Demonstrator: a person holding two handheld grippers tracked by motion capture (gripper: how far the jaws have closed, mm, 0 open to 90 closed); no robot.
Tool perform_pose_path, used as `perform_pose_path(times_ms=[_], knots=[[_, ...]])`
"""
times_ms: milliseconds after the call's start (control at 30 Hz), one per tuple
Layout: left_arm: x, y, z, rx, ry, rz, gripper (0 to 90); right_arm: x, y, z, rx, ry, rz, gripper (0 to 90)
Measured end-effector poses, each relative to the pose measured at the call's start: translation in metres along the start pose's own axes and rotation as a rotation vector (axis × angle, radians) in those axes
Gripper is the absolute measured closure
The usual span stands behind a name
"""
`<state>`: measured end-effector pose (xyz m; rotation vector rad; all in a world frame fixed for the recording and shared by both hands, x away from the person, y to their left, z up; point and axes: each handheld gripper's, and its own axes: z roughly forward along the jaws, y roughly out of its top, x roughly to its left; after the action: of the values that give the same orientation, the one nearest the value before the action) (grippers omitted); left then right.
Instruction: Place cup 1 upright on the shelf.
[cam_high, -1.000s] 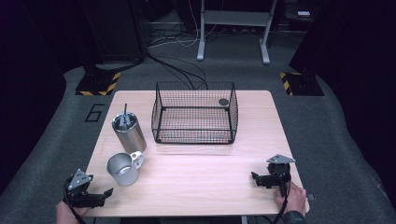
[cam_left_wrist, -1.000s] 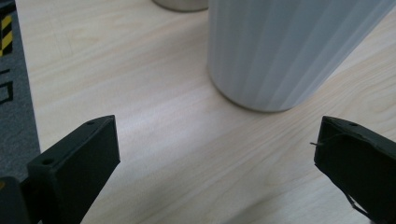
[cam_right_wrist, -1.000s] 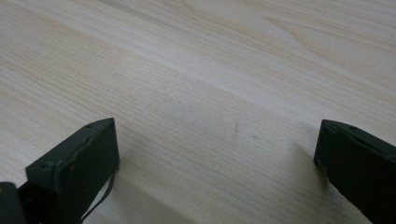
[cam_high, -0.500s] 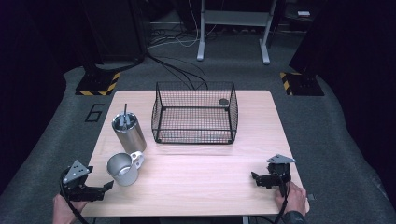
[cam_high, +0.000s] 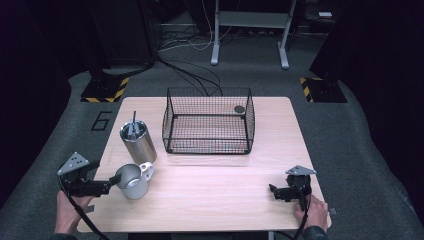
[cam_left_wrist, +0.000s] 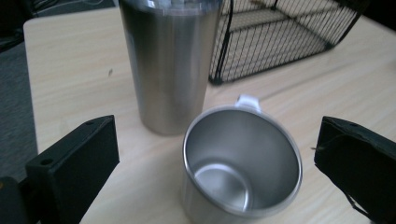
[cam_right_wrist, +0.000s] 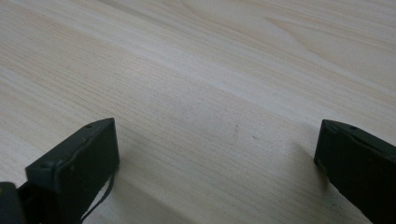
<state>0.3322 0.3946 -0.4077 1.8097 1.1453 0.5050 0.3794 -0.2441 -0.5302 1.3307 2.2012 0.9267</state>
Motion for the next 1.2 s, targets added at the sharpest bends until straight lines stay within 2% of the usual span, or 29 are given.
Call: perform_pose_path(times_ms=[33,100,133,167,200,300,367,467,500,567,600,633,667,767,933,1000,1033,1200], knots=[[0.004,0.007,0.002,-0.028,-0.013,-0.028,0.0,0.0,0.0,0.0,0.0,0.0,0.0,0.0],[0.007,0.01,0.003,-0.045,-0.015,-0.042,0.0,0.0,0.0,0.0,0.001,0.001,0.003,0.0],[0.008,0.013,0.004,-0.057,-0.005,-0.058,0.0,0.0,0.0,0.0,0.001,0.0,0.002,0.0],[0.013,0.02,0.007,-0.078,0.023,-0.083,0.0,0.0,0.0,0.0,0.002,0.001,0.004,0.0],[0.015,0.022,0.009,-0.098,0.029,-0.114,0.0,0.0,0.0,0.0,0.001,0.0,0.003,0.0],[0.02,0.027,0.014,-0.121,0.03,-0.132,0.0,0.0,0.0,0.0,0.001,0.001,0.003,0.0],[0.022,0.032,0.023,-0.136,0.035,-0.132,0.0,0.0,0.0,0.0,0.001,0.001,0.003,0.0],[0.024,0.035,0.03,-0.126,0.026,-0.137,0.0,0.0,0.0,0.0,0.001,0.001,0.003,0.0],[0.025,0.039,0.037,-0.101,0.021,-0.146,0.0,0.0,0.0,0.0,0.001,0.001,0.003,0.0],[0.024,0.044,0.045,-0.064,0.029,-0.142,0.0,0.0,0.0,0.0,0.002,0.001,0.003,0.0],[0.024,0.044,0.045,-0.064,0.029,-0.142,0.0,0.0,0.0,0.0,0.001,0.001,0.001,0.0],[0.023,0.049,0.052,-0.022,0.043,-0.131,0.0,0.0,0.0,0.0,0.0,0.001,0.0,0.0],[0.023,0.049,0.052,-0.022,0.043,-0.131,0.0,0.0,0.0,0.0,0.0,0.001,0.0,0.0],[0.021,0.057,0.062,0.019,0.052,-0.095,0.0,0.0,0.0,0.0,0.0,0.001,0.0,0.0],[0.018,0.068,0.077,0.04,0.095,-0.072,0.0,0.0,0.0,0.0,-0.001,0.0,-0.005,0.0],[0.015,0.071,0.083,0.058,0.128,-0.041,0.0,-0.001,0.0,0.0,-0.001,0.001,-0.006,0.0],[0.012,0.075,0.091,0.069,0.16,-0.007,0.0,0.0,0.0,0.0,-0.001,0.001,-0.006,0.0],[0.009,0.081,0.099,0.069,0.18,0.009,0.0,0.0,0.0,0.0,-0.002,0.001,-0.005,0.0]])
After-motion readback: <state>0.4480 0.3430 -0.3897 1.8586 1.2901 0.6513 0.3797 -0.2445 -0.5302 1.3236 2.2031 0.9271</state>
